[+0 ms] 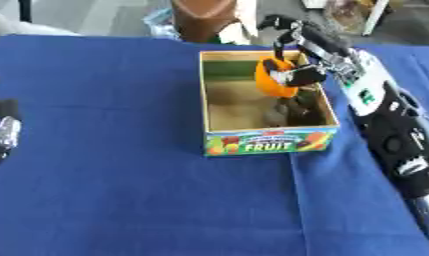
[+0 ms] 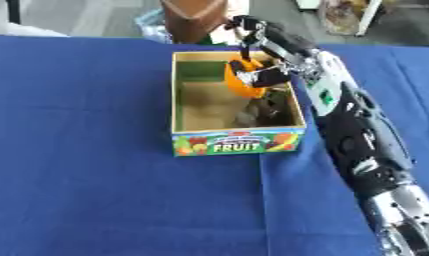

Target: Pick up objects on the table and place them in the box.

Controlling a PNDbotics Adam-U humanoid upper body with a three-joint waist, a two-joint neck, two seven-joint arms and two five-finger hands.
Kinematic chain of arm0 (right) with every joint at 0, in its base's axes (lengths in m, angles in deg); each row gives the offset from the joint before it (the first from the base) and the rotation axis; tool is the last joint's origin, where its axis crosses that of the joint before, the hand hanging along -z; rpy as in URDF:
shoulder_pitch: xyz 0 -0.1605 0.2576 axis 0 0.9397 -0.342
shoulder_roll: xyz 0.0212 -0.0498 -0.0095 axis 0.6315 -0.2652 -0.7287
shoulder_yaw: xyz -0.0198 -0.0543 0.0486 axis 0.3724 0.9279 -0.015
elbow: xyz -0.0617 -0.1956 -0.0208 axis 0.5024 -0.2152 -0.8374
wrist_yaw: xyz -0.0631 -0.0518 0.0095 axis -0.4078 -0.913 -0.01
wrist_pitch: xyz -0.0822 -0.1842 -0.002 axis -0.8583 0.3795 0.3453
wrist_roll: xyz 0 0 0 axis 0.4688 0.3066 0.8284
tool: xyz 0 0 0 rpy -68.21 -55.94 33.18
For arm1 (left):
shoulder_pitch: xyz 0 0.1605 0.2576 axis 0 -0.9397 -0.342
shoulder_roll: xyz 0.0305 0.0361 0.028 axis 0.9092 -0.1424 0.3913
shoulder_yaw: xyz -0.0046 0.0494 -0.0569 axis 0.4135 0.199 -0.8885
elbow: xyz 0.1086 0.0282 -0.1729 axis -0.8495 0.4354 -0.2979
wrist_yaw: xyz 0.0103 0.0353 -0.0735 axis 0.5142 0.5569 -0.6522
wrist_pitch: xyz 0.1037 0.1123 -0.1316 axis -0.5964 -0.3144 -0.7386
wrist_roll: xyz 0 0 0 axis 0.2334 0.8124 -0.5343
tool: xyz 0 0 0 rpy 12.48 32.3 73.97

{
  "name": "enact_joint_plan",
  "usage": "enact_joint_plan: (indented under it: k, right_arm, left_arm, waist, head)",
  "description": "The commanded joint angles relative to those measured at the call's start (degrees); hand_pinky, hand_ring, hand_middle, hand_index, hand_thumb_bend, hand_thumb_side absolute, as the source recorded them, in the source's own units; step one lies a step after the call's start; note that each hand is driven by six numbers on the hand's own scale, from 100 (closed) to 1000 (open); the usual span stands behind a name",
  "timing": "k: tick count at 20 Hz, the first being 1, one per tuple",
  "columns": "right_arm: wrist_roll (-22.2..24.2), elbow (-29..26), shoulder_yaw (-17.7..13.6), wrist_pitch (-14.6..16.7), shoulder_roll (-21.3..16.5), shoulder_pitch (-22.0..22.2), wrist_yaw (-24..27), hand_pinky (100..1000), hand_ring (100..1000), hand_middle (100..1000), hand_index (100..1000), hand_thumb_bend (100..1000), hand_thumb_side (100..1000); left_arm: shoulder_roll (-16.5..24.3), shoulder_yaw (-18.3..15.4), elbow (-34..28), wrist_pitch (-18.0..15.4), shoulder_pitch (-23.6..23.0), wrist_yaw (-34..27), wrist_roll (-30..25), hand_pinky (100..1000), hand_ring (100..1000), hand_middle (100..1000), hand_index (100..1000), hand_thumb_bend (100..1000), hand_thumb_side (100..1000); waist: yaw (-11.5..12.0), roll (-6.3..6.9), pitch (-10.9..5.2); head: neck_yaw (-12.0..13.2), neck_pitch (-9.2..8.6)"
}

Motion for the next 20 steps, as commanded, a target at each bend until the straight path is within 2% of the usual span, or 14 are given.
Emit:
enact_joint_plan:
  k: [1,7,9,12,14,17,20]
  right_arm:
    - [-1.31,1.40,-0.39,-0.72,-0.14,-1.10,-2.86,889,1000,859,893,100,224]
    - [-6.05,3.52,-1.49,-3.71,0.82,-1.30,-7.95,848,1000,808,793,114,258]
    - [-7.71,3.41,-2.12,-4.84,1.11,-1.35,-9.61,823,968,775,722,178,251]
    - [-10.20,1.73,-3.71,-7.03,1.55,-1.38,-11.09,767,859,676,495,260,215]
    - [-11.89,0.15,-4.51,-8.42,1.76,-1.33,-11.11,719,796,610,403,294,175]
    - [-14.59,-1.29,-4.96,-9.90,1.81,-1.20,-10.76,679,759,571,335,300,160]
    - [-17.44,-0.87,-4.38,-10.61,1.84,-1.12,-11.56,671,759,568,351,286,159]
  left_arm:
    - [0.89,-0.50,-1.02,-0.11,0.47,0.17,0.02,568,500,434,719,203,100]
    - [0.78,-0.41,-1.02,-0.10,0.60,0.12,-0.09,569,504,433,719,203,100]
    - [0.72,-0.38,-1.02,-0.08,0.64,0.12,-0.13,569,505,433,718,203,100]
    - [0.62,-0.42,-1.02,-0.05,0.59,0.16,-0.11,569,505,433,718,203,100]
    - [0.57,-0.43,-1.02,-0.04,0.56,0.19,-0.09,569,505,433,718,203,100]
    - [0.52,-0.46,-1.02,-0.04,0.53,0.21,-0.07,569,505,434,718,202,100]
    - [0.50,-0.48,-1.02,-0.05,0.50,0.21,-0.05,569,505,435,718,202,100]
  waist:
    - [0.15,0.32,-0.71]
    - [0.31,0.41,-0.51]
    - [0.34,0.46,-0.41]
    - [0.35,0.54,-0.32]
    - [0.34,0.55,-0.30]
    - [0.30,0.56,-0.30]
    - [0.28,0.57,-0.32]
  head:
    - [-0.19,-0.09]
    - [-0.41,-0.24]
    - [-0.40,-0.28]
    - [-0.34,-0.30]
    - [-0.29,-0.33]
    - [-0.17,-0.33]
    - [-0.12,-0.35]
